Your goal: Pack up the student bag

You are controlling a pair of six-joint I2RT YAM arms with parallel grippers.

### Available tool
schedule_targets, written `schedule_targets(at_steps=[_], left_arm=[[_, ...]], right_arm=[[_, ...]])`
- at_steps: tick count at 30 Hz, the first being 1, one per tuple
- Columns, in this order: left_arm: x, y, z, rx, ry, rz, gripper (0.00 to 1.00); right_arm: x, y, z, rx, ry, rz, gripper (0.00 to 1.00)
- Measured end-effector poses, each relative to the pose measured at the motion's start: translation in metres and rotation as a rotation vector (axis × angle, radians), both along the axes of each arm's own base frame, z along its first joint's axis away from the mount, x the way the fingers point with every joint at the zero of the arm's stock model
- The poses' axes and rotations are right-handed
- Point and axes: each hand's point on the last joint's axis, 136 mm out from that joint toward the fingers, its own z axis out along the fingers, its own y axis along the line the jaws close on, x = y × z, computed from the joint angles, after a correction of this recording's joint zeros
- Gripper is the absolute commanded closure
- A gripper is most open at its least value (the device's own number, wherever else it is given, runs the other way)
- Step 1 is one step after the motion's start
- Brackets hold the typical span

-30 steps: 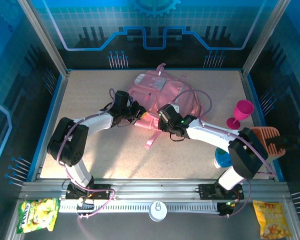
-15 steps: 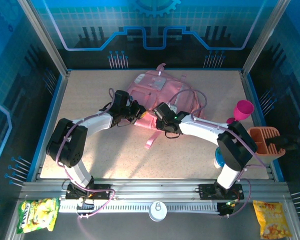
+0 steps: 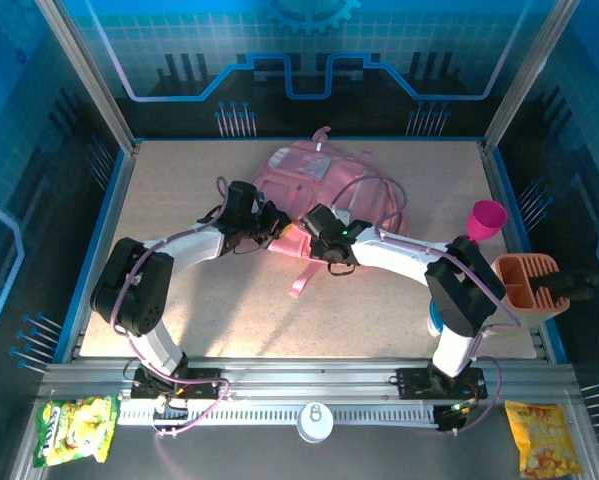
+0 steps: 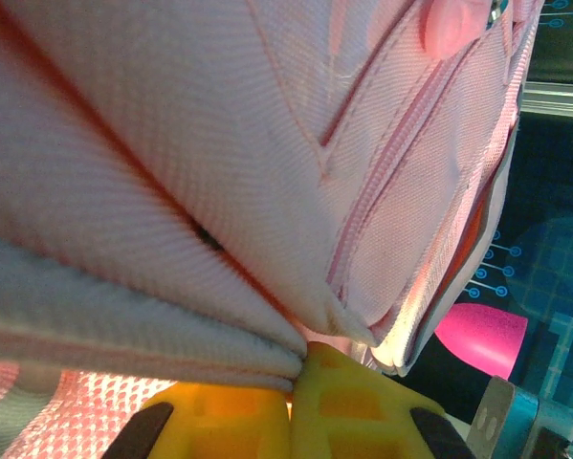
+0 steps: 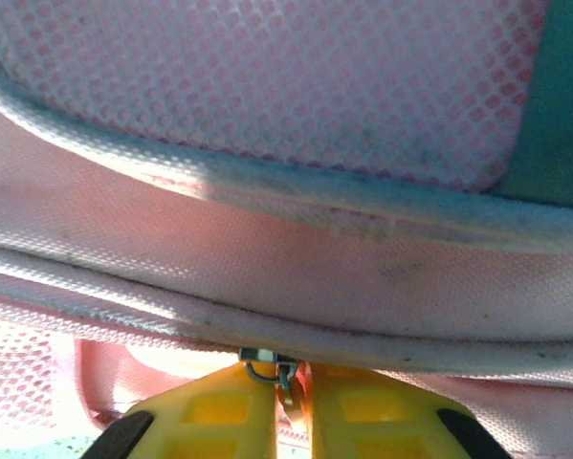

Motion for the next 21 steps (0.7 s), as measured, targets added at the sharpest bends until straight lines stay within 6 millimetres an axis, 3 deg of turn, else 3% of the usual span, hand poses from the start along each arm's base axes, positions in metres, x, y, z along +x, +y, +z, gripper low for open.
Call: schedule_targets(at_steps=[2, 6, 11, 17, 21], left_arm=[[0.000, 0.000, 0.001, 0.000, -0.001, 0.000, 1.00], [-0.001, 0.000, 0.000, 0.007, -0.004, -0.006, 1.00], [-0.002, 0.002, -0.002, 0.020, -0.003, -0.010, 1.00], [0.000, 0.012, -0.005, 0.033, 0.002, -0.007, 1.00], [0.000, 0.016, -0.003, 0.046, 0.011, -0.030, 1.00]], right_arm=[[0.000, 0.000, -0.002, -0.009, 0.001, 0.009, 0.81], [0.000, -0.001, -0.003, -0.030, 0.000, 0.034, 0.93], [0.000, -0.006, -0.003, -0.065, -0.018, 0.059, 0.97], [-0.019, -0.049, 0.004, -0.125, -0.067, 0.050, 0.96], [-0.021, -0.070, 0.014, -0.116, -0.107, 0.050, 0.98]])
